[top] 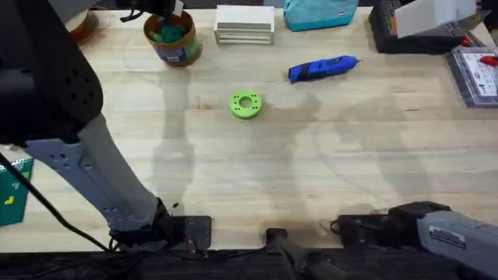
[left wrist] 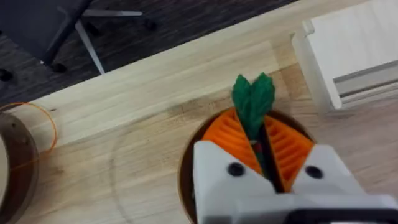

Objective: Pick up the gripper from the table and insert it into the empty holder that is missing its gripper. Then pick up a screw, insert it into the mounting hole, and use the screwdriver to tighten it. Finally, clean up the table by picking up the vegetable and placing it into the bucket.

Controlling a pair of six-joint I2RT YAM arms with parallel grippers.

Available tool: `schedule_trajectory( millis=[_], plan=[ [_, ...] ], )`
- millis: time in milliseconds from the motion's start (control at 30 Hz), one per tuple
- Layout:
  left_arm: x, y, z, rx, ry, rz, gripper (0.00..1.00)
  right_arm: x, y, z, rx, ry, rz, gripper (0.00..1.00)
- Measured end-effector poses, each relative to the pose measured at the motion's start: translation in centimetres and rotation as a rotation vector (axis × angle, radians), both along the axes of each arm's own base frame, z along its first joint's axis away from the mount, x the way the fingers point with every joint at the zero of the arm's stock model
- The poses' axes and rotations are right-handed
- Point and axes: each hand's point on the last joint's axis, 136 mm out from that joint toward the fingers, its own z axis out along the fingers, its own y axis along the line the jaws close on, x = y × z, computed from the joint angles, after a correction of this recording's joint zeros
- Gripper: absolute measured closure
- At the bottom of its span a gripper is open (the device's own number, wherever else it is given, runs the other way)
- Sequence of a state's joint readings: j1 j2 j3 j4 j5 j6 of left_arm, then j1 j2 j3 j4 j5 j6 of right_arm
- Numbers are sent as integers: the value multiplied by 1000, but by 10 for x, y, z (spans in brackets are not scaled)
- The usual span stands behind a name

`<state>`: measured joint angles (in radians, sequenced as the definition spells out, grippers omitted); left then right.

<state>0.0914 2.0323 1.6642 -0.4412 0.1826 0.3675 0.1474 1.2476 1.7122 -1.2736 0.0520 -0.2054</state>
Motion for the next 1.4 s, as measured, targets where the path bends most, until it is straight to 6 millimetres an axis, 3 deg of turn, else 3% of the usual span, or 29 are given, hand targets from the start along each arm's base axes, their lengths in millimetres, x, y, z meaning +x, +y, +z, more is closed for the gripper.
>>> schedule_trajectory(
  millis=[167, 500, 667, 733, 767, 833, 867, 1100, 1400],
  plan=[
    [-3, 4, -3, 16, 18, 12, 710, 0, 0, 0, 0, 0, 0, 10],
    [0, 6, 3, 26, -7, 14, 523, 0, 0, 0, 0, 0, 0, 9],
    [-3, 6, 36, 32, -68, 16, 408, 0, 0, 0, 0, 0, 0, 11],
    [-7, 5, 56, 28, -100, 22, 282, 0, 0, 0, 0, 0, 0, 11],
    [-11, 5, 68, 23, -113, 31, 169, 0, 0, 0, 0, 0, 0, 11],
    [-23, 4, 89, 17, -131, 38, 46, 0, 0, 0, 0, 0, 0, 11],
    [-30, 4, 99, 13, -134, 43, 30, 0, 0, 0, 0, 0, 0, 11],
    [-91, -2, 138, -10, -73, 61, 20, 0, 0, 0, 0, 0, 0, 10],
    [-189, -11, 189, -53, -38, 101, 18, 0, 0, 0, 0, 0, 0, 10]
  ],
)
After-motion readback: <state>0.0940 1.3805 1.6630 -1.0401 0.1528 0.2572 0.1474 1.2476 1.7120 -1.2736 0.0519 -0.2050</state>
